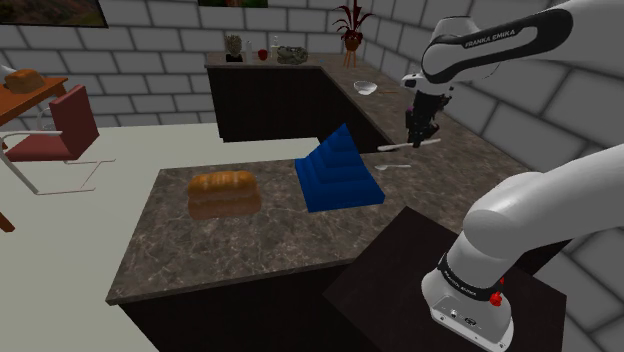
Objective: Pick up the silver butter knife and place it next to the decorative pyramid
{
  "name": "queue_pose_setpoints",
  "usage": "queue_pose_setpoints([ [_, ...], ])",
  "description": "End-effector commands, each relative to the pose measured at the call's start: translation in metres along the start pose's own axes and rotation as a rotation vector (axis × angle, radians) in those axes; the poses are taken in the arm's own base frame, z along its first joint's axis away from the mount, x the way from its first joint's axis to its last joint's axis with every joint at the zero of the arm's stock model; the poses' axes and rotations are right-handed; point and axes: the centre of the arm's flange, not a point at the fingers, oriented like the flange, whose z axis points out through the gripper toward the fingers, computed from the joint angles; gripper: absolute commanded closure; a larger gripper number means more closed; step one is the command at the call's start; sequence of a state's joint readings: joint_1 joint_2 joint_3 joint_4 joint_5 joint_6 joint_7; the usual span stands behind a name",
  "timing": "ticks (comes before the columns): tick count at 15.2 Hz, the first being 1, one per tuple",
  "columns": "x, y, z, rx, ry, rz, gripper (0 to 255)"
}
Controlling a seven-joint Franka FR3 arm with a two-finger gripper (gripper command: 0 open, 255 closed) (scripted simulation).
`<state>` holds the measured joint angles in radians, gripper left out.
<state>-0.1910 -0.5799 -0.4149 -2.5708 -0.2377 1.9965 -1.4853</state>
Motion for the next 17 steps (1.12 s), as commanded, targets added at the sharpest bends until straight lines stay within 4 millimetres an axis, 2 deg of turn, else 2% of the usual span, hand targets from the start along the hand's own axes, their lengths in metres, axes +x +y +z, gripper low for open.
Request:
queue_pose_setpoints([
  [1, 0.0, 0.0, 0.011, -0.001, 0.0, 0.0, 255],
  [17, -0.001, 0.002, 0.095, -0.001, 0.0, 0.0, 255],
])
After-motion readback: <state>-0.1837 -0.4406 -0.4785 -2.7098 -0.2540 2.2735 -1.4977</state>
